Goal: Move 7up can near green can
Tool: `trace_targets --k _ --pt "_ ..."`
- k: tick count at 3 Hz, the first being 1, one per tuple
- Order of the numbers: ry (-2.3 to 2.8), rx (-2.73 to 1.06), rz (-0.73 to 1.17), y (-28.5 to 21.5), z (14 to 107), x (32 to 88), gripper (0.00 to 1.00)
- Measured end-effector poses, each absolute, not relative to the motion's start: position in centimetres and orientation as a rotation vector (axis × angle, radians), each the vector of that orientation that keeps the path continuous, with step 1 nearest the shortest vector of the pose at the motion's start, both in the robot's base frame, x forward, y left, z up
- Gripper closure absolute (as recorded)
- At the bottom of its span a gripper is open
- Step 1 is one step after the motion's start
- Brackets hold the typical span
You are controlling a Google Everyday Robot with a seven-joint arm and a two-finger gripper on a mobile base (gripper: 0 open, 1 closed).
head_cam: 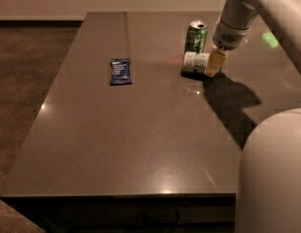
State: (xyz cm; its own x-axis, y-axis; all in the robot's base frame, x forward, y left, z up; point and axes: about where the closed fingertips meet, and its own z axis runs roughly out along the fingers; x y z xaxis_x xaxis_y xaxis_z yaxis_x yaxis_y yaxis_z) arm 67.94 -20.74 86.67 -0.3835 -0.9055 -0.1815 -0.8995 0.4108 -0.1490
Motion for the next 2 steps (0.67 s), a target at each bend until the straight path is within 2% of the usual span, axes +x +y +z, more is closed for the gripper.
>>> trace_targets --k 1,2 --pt "2.429 -1.586 -0.039 -20.62 86.40 68.20 0.00" --pt "2.429 -1.586 -0.039 -20.62 86.40 68.20 0.00"
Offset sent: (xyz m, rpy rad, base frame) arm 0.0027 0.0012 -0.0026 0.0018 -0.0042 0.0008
